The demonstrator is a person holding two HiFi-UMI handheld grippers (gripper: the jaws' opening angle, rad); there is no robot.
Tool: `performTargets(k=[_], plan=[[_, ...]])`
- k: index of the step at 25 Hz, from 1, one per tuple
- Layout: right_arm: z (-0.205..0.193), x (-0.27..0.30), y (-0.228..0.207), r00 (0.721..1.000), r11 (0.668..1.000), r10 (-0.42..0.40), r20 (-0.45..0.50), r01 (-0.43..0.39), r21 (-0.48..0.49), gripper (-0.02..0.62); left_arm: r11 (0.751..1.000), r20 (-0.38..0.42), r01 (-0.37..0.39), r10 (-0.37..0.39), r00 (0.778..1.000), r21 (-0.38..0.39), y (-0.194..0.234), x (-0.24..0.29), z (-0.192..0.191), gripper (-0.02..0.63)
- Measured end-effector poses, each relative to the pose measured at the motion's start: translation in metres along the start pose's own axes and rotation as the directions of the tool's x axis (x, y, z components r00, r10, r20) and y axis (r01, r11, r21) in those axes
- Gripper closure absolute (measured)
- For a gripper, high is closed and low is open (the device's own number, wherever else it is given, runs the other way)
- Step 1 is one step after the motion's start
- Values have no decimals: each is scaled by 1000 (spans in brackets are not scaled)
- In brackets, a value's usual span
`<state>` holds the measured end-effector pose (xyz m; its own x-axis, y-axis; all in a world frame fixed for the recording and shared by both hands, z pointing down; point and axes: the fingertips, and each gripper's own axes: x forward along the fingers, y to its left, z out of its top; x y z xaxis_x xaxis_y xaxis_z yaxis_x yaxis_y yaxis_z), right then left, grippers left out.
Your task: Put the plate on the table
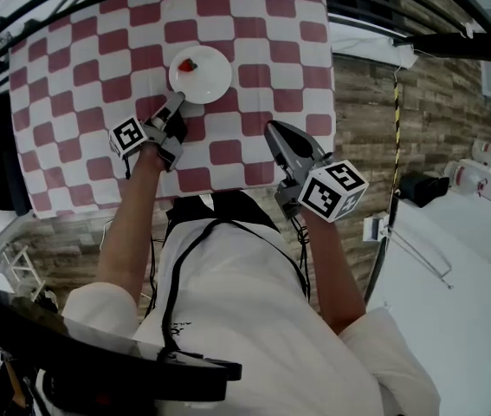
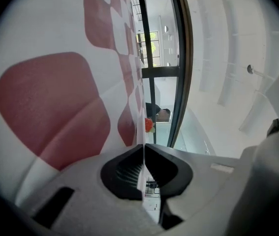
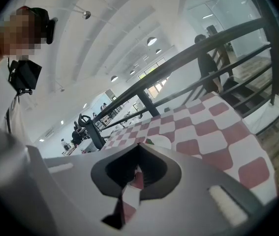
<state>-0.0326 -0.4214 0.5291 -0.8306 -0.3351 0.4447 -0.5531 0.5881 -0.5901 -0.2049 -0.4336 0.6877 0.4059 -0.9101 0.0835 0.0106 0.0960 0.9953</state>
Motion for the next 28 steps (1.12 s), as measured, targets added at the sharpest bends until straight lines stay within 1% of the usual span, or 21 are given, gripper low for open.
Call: performTargets(k=[3,6,8,11,14,18,20,24,26,28], plan=[[2,2,0,1000,1000,6,2,-6,3,588,999,-4,-41,41,999,1,5,2,1,589],[5,3,1,1000,1000,12,8,-12,0,588,990,2,-141,141,990,13,22,-3,4,591],[8,2,0,1000,1000,12,15,-12,1,588,982,5,-187,187,982,14,27,-4,6,591],[11,0,-2,1000,1000,7,24,-7,4,588,972,12,-235,235,972,6,31,-4,7,589],[10,-2,-2,1000,1000,-1,21,1,-18,588,963,17,-271,271,962,-2,34,-4,8,587],[10,-5,1,1000,1000,-4,26,5,-25,588,945,22,-327,327,945,-18,37,-3,9,583],[12,-7,2,999,1000,-5,36,6,-21,588,939,24,-344,344,938,-24,38,-3,9,583],[14,-12,4,998,1000,-9,62,10,-11,588,933,29,-359,360,933,-28,38,-2,10,581],[14,-15,5,998,1000,-15,65,16,-14,588,934,33,-355,356,934,-38,36,0,9,544],[14,-20,5,997,1000,-23,69,24,-17,588,937,44,-345,348,936,-59,33,0,9,523]])
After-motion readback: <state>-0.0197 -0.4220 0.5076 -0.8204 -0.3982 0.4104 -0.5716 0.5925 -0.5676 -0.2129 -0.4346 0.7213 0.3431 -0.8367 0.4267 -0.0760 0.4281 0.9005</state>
